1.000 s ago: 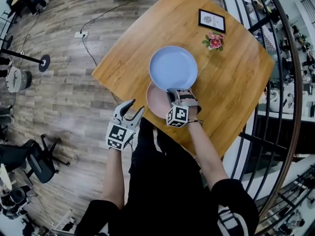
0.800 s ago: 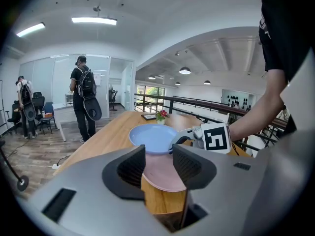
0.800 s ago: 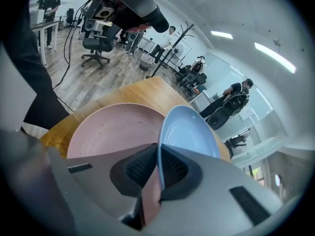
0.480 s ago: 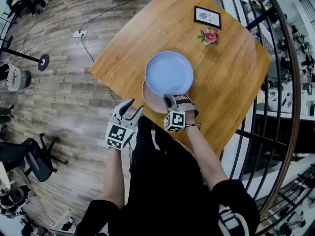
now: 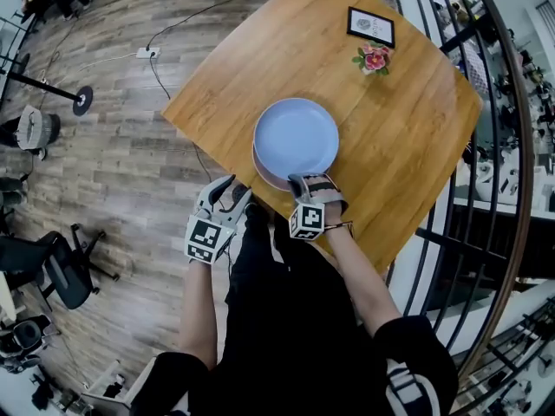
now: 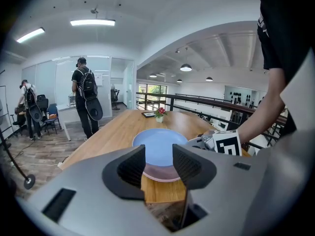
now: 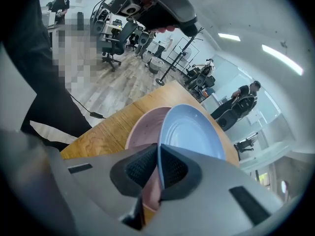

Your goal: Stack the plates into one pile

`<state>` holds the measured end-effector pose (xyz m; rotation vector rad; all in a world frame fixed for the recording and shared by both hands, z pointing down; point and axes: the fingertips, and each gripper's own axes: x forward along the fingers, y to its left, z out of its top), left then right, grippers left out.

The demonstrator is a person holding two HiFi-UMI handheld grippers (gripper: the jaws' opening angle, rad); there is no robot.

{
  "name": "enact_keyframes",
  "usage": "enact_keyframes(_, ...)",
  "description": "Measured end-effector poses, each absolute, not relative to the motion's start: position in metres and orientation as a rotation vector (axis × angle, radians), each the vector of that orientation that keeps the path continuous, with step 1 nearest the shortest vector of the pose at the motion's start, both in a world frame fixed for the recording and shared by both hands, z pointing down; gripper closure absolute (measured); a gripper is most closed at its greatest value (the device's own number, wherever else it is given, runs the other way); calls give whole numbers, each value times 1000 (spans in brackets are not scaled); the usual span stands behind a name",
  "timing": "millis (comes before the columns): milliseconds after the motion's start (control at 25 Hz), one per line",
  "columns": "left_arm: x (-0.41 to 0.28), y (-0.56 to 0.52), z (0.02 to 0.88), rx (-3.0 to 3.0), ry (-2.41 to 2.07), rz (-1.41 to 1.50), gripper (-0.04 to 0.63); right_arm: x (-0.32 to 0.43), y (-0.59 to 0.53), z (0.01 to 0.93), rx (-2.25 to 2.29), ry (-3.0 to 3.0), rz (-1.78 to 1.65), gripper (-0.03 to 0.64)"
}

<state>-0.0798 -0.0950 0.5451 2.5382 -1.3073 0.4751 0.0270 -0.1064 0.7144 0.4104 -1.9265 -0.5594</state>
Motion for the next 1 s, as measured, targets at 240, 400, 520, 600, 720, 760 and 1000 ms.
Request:
enact_keyframes(240,-76,-90,543,2537,-1322,465,407,28,-96,717,381,-1917,-578,594)
enact_keyframes(400,-66,-86,541,2541,-1309,473,407,33,-86,720,353,-1908,-573,592)
enact_keyframes(520,-63,-86,534,2562,-1305,506,407,32,-77,724,333,-1913,-570,588)
enact_keyframes(600,-66,-87,530,2570,-1309,526,406,30,-72,725,325,-1922,-554,584)
enact_keyframes(720,-73,-91,525,2572,-1321,533,405,28,-70,726,324,-1922,-536,583)
enact_keyframes(760,-74,-92,525,2572,-1325,532,406,27,-71,726,326,-1925,-526,580)
enact_keyframes(1000,-70,-97,522,2592,-1306,512,405,29,-74,715,419,-2044,-317,477)
